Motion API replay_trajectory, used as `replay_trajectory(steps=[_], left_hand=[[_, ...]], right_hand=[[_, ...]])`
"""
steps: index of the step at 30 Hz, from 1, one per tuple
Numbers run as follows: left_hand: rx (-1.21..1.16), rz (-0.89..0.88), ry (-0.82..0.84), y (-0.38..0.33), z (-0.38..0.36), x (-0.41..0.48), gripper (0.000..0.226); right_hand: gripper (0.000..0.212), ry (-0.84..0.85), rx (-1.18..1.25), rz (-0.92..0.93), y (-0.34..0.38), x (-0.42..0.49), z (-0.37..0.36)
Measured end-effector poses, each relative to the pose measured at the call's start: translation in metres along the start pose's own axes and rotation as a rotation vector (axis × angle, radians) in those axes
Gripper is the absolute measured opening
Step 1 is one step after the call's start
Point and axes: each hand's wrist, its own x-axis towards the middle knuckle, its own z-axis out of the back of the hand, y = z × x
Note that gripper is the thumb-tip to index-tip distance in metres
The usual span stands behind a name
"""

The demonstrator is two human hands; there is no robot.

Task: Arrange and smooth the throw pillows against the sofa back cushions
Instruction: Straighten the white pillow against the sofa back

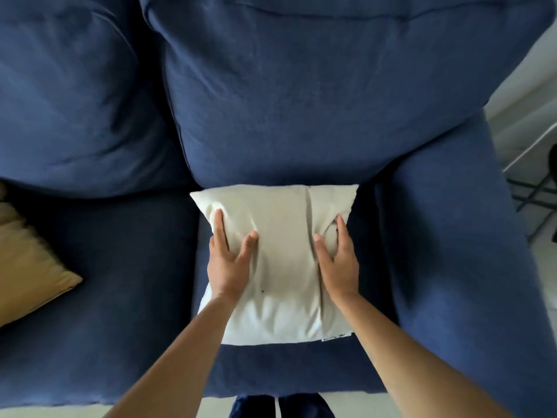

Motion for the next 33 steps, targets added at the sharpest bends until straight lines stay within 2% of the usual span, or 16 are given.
replay_trajectory(steps=[4,7,12,15,22,28,33], left_hand=[[-0.041,-0.295,-0.121,-0.047,0.003,0.01,0.086],[-0.011,-0.365,-0.127,-0.067,-0.003,0.036,0.09],[0.126,-0.188,0.057,-0.057,-0.011,0.073,0.098],[0.186,-0.155,0.116,-0.049,-0.012,0.085,0.099],[0.261,-0.193,0.095,-0.055,0.006,0.067,0.091],[0.323,-0.121,0.018,-0.047,0.061,0.033,0.065],[0.309,-0.033,-0.085,-0.021,0.141,0.013,0.05]], right_hand=[[0.071,-0.213,0.127,0.203,0.029,0.018,0.029],[0.074,-0.254,0.152,0.247,0.046,0.045,0.039],[0.076,-0.124,-0.007,0.142,0.045,0.077,0.035],[0.072,-0.076,-0.11,0.109,0.038,0.085,0.034],[0.07,-0.131,-0.157,0.083,0.05,0.065,0.039],[0.057,-0.261,-0.29,0.151,0.09,0.021,0.024],[0.045,-0.03,-0.277,0.264,0.138,-0.025,-0.027]])
